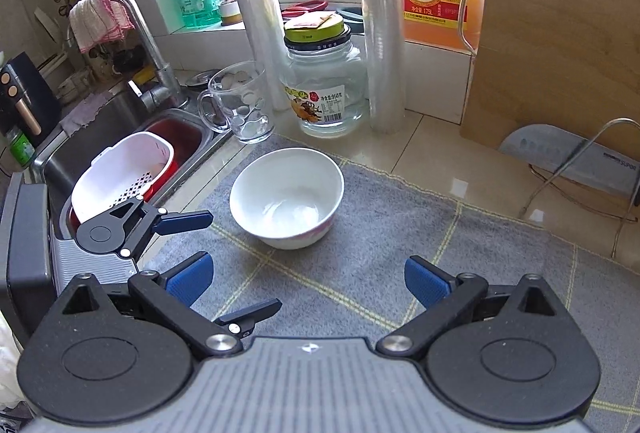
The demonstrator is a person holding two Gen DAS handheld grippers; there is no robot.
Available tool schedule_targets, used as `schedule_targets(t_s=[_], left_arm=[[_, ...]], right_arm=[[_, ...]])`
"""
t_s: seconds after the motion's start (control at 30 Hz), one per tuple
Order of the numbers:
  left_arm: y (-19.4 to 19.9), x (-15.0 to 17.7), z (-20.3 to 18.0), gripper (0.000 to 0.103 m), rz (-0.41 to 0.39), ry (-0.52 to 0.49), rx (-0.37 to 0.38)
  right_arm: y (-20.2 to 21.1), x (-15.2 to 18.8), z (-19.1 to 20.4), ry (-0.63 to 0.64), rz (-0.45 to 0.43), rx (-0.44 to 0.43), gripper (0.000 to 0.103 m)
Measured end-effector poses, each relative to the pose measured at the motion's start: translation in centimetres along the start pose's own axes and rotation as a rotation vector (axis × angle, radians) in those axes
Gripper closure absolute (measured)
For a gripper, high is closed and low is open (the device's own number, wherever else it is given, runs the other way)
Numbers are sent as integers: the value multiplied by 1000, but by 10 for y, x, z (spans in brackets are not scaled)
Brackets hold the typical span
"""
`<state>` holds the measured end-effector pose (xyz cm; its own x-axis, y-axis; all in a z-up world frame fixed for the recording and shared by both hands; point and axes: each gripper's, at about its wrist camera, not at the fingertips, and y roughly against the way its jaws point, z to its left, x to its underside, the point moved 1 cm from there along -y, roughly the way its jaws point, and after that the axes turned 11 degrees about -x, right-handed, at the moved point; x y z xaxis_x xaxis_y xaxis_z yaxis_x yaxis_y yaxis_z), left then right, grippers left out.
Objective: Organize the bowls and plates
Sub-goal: 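Move the right gripper to the white bowl by the sink and grasp its rim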
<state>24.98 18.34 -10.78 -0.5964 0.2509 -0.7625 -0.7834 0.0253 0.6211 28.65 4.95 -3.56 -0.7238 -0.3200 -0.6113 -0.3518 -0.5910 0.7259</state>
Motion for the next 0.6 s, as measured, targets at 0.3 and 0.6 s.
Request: schedule_targets(t_s=[0.3, 0.6], left_arm=[[-27, -2, 16, 2, -7, 17, 37], [-41, -6, 26, 2, -43, 18, 68]], right_arm=[[-50, -28, -6, 0, 25, 26, 0], [-93, -42, -12, 14, 85, 19, 1]])
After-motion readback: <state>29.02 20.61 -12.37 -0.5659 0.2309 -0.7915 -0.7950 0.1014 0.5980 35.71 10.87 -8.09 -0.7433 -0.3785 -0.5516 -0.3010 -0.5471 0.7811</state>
